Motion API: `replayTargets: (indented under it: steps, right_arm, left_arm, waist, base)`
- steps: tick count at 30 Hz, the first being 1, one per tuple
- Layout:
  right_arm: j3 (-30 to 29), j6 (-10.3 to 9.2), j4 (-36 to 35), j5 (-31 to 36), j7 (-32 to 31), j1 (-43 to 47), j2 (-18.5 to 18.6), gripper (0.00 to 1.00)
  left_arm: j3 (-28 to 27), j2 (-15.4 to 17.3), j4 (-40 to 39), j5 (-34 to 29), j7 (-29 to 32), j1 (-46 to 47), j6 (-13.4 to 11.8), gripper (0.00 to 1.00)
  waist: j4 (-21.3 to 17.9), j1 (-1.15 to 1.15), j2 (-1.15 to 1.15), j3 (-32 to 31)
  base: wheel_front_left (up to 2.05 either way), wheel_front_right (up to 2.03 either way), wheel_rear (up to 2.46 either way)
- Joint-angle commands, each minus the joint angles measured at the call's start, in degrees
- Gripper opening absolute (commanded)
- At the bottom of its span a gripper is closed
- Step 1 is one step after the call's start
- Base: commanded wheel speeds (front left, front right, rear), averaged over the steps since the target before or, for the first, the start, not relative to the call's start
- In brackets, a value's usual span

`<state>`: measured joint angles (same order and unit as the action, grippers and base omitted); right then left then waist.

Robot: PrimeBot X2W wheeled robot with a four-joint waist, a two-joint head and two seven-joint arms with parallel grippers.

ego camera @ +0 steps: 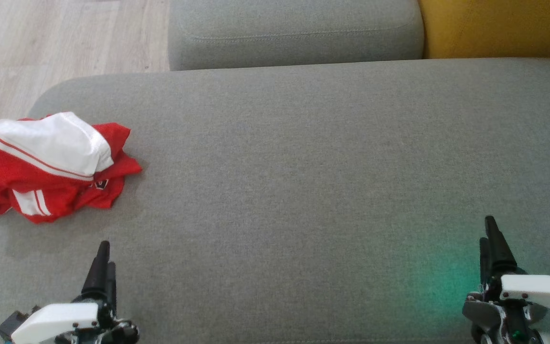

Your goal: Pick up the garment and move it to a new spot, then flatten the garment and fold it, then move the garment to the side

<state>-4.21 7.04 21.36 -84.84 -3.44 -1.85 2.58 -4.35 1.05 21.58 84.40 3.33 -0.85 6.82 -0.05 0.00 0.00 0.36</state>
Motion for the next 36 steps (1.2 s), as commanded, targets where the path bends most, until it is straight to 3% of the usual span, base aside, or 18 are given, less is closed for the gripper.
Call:
replayTargets:
  steps: [1, 19, 36]
  right_arm:
    - [0.4, 0.07, -1.9, 1.1, 0.5, -3.3, 1.2, 1.00]
    - [3.6, 0.14, -1.0, 17.3, 3.7, -5.2, 1.7, 1.00]
    - [4.6, 0.20, -4.4, 29.6, 6.6, -6.6, 1.3, 1.00]
  left_arm:
    - [-0.3, 0.4, -2.1, -1.3, -0.6, 2.7, 0.2, 1.00]
    - [0.5, 0.7, -3.4, -18.9, -3.8, 3.5, -1.7, 1.00]
    - [0.5, 1.0, -7.7, -32.9, -6.6, 4.2, -4.6, 1.00]
  waist:
    - [0.0, 0.00, 0.00, 0.0]
    - [-0.4, 0.00, 0.00, -0.1]
    - [-0.8, 0.00, 0.00, -0.2]
  base:
    - [0.00, 0.00, 0.00]
    - [0.00, 0.00, 0.00]
    - [0.00, 0.00, 0.00]
